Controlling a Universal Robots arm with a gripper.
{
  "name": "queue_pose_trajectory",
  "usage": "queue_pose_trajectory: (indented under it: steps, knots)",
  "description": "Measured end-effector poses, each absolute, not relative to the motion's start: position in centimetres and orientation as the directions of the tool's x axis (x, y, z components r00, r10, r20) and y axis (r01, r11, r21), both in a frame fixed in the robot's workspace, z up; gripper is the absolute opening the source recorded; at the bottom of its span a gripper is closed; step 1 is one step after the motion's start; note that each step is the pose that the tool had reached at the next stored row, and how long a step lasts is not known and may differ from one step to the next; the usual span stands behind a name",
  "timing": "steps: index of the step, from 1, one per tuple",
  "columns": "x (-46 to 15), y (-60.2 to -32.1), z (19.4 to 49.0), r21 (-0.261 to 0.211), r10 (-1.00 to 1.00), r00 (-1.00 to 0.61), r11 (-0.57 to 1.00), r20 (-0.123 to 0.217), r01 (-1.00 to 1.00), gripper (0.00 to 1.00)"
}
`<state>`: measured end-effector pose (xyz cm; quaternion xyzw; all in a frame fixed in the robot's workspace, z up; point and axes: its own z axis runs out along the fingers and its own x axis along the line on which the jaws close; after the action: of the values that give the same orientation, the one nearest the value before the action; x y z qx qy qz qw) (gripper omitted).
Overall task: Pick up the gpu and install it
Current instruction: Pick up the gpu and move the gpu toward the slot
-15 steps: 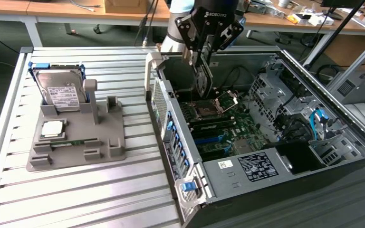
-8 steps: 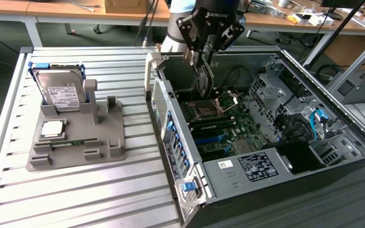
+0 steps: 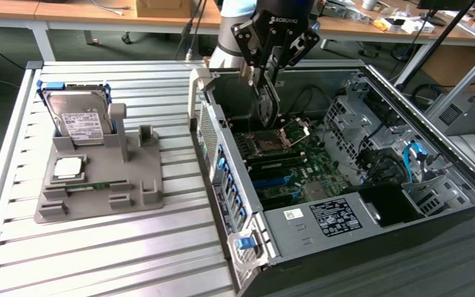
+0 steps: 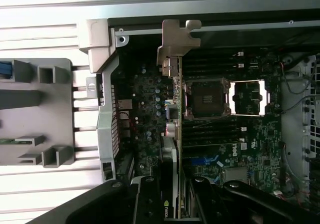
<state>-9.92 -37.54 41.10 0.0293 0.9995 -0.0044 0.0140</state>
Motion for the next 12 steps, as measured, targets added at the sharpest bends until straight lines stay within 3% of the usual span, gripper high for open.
queue_pose_trajectory:
  steps: [12]
  knots:
    - [-9.33, -37.55, 40.97, -0.008, 0.058, -0.998, 0.998, -0.028, 0.059, 0.27]
